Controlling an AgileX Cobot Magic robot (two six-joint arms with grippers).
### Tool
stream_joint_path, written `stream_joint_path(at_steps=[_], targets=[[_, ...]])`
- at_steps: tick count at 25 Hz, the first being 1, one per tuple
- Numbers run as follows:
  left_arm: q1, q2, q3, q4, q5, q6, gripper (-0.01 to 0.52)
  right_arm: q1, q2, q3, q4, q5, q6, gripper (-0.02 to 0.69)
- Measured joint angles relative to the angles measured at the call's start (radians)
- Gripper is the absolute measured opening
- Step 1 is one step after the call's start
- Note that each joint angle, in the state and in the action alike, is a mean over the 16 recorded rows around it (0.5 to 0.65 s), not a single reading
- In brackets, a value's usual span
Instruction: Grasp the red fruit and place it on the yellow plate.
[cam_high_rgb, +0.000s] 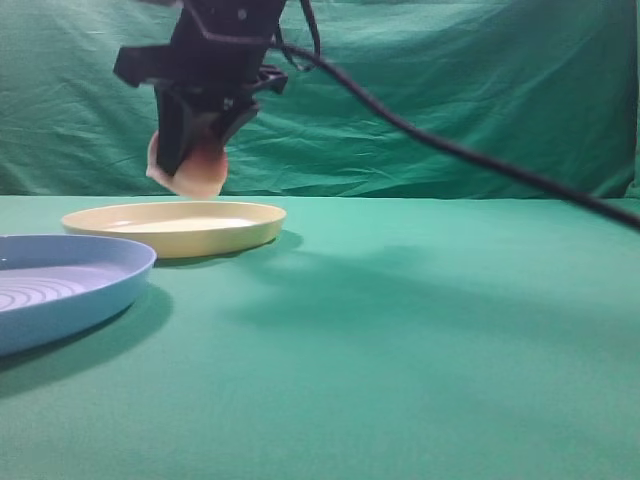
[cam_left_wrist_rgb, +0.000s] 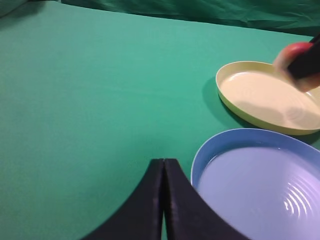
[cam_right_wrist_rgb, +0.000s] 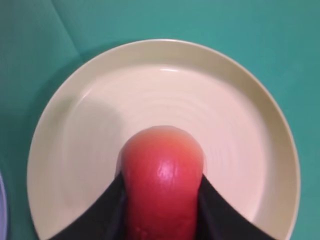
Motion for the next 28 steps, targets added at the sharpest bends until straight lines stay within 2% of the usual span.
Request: stream_joint_path(at_steps=[4, 7, 10, 17, 21, 24, 28], targets=[[0.000, 0.000, 0.000, 0.000, 0.000, 0.000, 0.000, 0.000, -0.005, -0.032, -0.002, 0.043, 0.018, 0.555], [0.000, 0.000, 0.000, 0.000, 0.000, 0.000, 0.000, 0.000, -0.027, -0.069, -0.003, 0.102, 0.032, 0.556], [0.000, 0.000, 0.000, 0.000, 0.000, 0.000, 0.000, 0.000, -0.061, -0.114, -0.004, 0.181, 0.045, 0.481], [0.000, 0.000, 0.000, 0.000, 0.000, 0.000, 0.000, 0.000, -0.180, -0.208, -0.040, 0.357, 0.084, 0.205], [0.000, 0.000, 0.000, 0.000, 0.000, 0.000, 0.000, 0.000, -0.251, -0.238, -0.070, 0.417, 0.121, 0.076], [0.000, 0.000, 0.000, 0.000, 0.000, 0.000, 0.000, -0.001, -0.298, -0.247, -0.099, 0.440, 0.160, 0.020], [0.000, 0.000, 0.000, 0.000, 0.000, 0.000, 0.000, -0.001, -0.360, -0.250, -0.150, 0.450, 0.224, 0.000]])
